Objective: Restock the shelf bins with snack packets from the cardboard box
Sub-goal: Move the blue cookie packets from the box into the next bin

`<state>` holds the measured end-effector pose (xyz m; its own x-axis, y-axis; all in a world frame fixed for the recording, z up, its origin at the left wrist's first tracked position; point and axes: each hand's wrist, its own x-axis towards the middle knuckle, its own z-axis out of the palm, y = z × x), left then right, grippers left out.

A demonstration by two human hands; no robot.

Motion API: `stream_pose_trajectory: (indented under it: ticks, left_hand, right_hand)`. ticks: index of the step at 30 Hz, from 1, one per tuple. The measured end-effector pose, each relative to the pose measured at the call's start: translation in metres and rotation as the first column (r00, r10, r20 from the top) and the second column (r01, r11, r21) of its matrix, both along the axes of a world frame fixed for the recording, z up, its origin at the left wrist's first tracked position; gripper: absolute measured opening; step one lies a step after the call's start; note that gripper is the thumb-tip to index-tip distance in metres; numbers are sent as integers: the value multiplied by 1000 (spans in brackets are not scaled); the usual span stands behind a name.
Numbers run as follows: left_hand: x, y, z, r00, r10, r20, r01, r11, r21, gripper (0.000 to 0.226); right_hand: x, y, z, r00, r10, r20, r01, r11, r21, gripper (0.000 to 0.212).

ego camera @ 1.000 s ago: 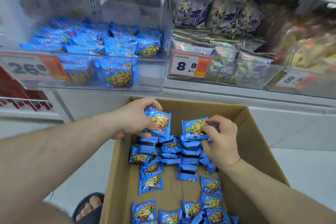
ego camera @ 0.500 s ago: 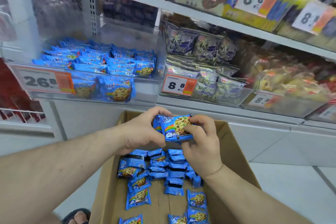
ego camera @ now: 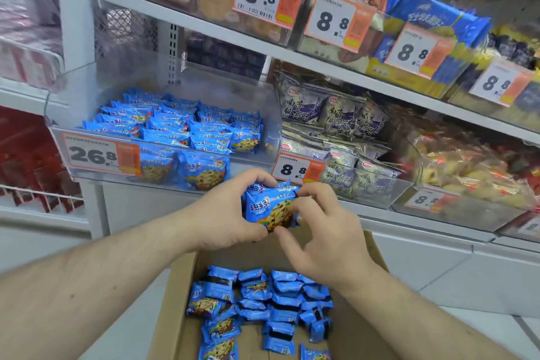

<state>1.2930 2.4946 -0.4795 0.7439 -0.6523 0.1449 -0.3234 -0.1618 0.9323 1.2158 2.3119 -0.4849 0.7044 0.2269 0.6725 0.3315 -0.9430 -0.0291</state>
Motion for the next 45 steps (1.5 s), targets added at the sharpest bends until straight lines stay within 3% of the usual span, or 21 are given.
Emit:
stream_pose_trajectory:
  ticks: [4,7,10,16,25,28,30,32,34,36,39,45]
  left_hand:
    - [13,11,4,979,-20,201,8,998,57,57]
    - [15,16,10,964,1,265,-16,998,53,61]
    - [13,17,17,963,-22,269,29,999,-24,62]
    - [19,32,21,983,-43,176,63,992,-109,67]
    - [35,43,22,994,60,89,-40,976,-215,92]
    - [38,42,26,989,123,83,-95,953,-286,87]
    - [44,43,29,945,307,111,-260,912,-317,80]
    - [53,49,30,810,561,169,-509,817,-271,66]
    - [63,55,26,699,668,255,-663,739,-119,52]
    - [69,58,19,680,628,379,-695,716,60,41]
    - [71,55,10,696,533,481,-666,729,157,32]
    - [75,51,-1,681,474,558,-685,682,257,19]
  right_hand:
    - [21,3,32,997,49,-59,-52,998,-45,61]
    - [33,11,53,966,37,-255,-71,990,-125,92]
    - [42,24,66,903,45,-427,-126,978,-164,106]
    - [54,38,79,860,56,-507,-161,973,-165,117]
    - [69,45,87,840,106,-532,-149,988,-39,46]
    - [75,52,98,844,112,-524,-149,988,-30,37]
    - [84,58,113,855,117,-505,-153,988,-29,36]
    - [105,61,131,893,31,-448,-113,981,-155,35]
    - [131,65,147,919,-179,-350,5,895,-445,31]
    - [152,73,153,902,-354,-247,78,696,-714,24]
    - [172,94,137,869,-458,-190,55,470,-881,19]
    - [208,102,93,797,-549,-251,15,434,-901,11]
